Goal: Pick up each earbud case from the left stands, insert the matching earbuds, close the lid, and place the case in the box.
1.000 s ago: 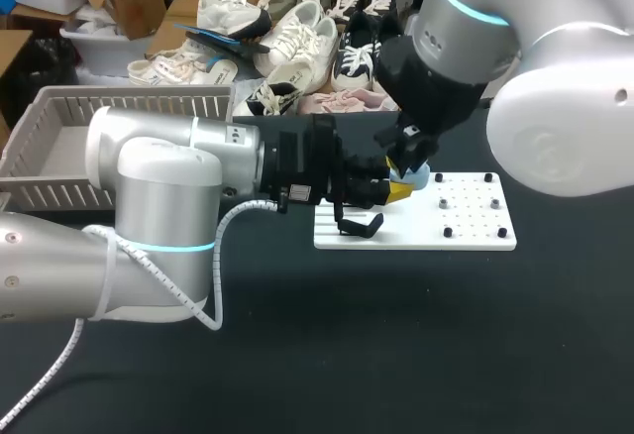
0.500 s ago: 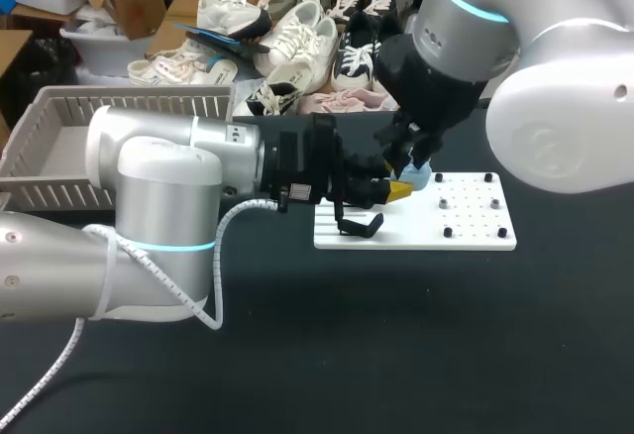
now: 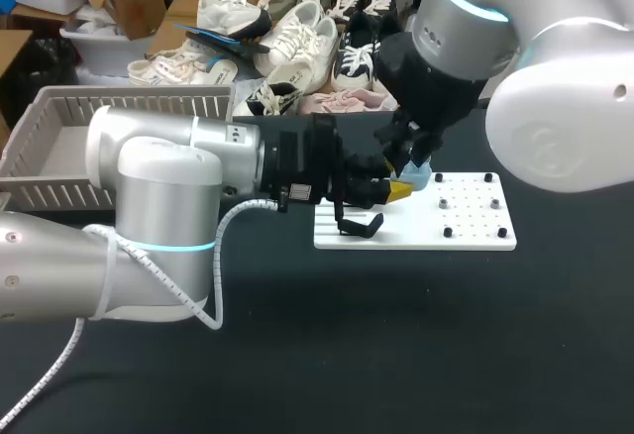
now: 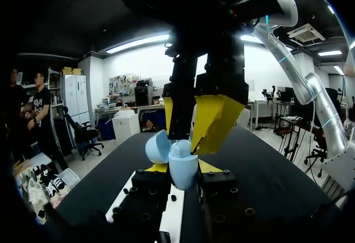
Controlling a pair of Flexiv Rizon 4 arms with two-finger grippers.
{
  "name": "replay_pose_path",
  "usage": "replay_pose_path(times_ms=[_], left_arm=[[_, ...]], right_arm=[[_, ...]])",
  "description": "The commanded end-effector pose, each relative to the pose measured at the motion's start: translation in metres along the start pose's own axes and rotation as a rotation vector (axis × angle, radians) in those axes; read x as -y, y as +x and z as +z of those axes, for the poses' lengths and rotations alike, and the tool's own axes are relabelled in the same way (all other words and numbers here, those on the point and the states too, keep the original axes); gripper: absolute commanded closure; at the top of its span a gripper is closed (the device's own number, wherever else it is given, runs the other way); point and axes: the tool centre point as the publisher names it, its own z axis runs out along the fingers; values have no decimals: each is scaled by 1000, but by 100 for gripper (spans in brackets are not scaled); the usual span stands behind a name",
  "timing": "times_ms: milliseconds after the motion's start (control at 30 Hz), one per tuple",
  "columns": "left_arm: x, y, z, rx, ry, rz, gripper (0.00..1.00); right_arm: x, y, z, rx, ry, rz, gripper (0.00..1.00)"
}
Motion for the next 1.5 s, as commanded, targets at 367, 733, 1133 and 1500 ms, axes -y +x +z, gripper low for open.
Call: replay_pose_path(times_ms=[367, 733, 1133, 1500], left_arm=[[1, 0, 1, 1, -7, 1, 100], [1, 0, 1, 1, -7, 1, 100], [1, 0, 1, 1, -7, 1, 100], [1, 0, 1, 1, -7, 1, 100]], right_arm=[[3, -6, -19, 50, 29, 13, 67], [38, -46, -15, 141, 76, 150, 66], [48, -48, 26, 61, 74, 211, 67], [46, -26, 20, 54, 68, 244, 68]])
